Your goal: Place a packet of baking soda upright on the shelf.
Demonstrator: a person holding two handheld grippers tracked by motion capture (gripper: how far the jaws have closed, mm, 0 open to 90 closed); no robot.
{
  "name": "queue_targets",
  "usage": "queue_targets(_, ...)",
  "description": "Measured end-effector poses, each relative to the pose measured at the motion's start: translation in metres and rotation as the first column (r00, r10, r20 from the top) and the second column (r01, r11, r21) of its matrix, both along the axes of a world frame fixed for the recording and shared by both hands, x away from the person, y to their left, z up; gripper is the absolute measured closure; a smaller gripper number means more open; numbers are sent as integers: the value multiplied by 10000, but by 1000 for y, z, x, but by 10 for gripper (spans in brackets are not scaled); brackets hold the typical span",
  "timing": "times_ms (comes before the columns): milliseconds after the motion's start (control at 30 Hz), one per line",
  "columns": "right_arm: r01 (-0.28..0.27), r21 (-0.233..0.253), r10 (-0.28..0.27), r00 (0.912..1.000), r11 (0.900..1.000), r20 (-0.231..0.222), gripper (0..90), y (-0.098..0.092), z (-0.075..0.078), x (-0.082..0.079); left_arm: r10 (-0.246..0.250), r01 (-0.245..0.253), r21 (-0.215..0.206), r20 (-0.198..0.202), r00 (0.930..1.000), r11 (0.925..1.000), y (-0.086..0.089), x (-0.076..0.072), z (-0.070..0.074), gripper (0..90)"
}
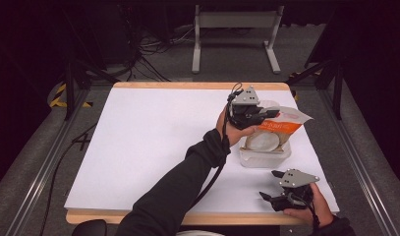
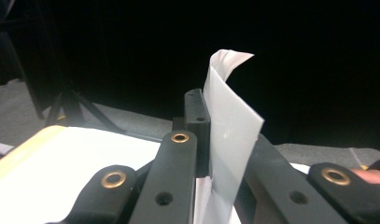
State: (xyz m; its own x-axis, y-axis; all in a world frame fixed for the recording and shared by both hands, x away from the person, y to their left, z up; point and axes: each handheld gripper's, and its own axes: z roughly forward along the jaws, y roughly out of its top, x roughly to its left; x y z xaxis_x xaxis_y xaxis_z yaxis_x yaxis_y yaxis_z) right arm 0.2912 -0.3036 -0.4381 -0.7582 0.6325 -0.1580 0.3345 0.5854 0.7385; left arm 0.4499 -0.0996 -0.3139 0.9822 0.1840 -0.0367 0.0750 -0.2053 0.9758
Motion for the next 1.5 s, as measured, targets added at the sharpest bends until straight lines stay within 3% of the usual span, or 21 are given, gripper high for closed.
queue_targets(300,-5,0,5,10000,10000,-41,183,1,0,0,-125,125,9,-301,9995,9999,8,0,-22,899)
queue_targets(500,-21,17,21,10000,10000,-45,183,2,0,0,-22,27,162,-332,9994,9999,19,3,-29,899)
queue_targets(700,-14,8,14,10000,10000,-56,183,1,0,0,-108,113,387,-123,9999,9992,19,-1,-27,899)
queue_targets(1433,164,59,-164,9999,9998,-18,176,1,0,1,6,6,544,-207,9998,9985,21,-2,-29,897)
queue_targets(1500,117,17,-117,9999,9999,-24,176,1,0,1,175,-167,726,-99,9998,9972,22,-2,-29,895)
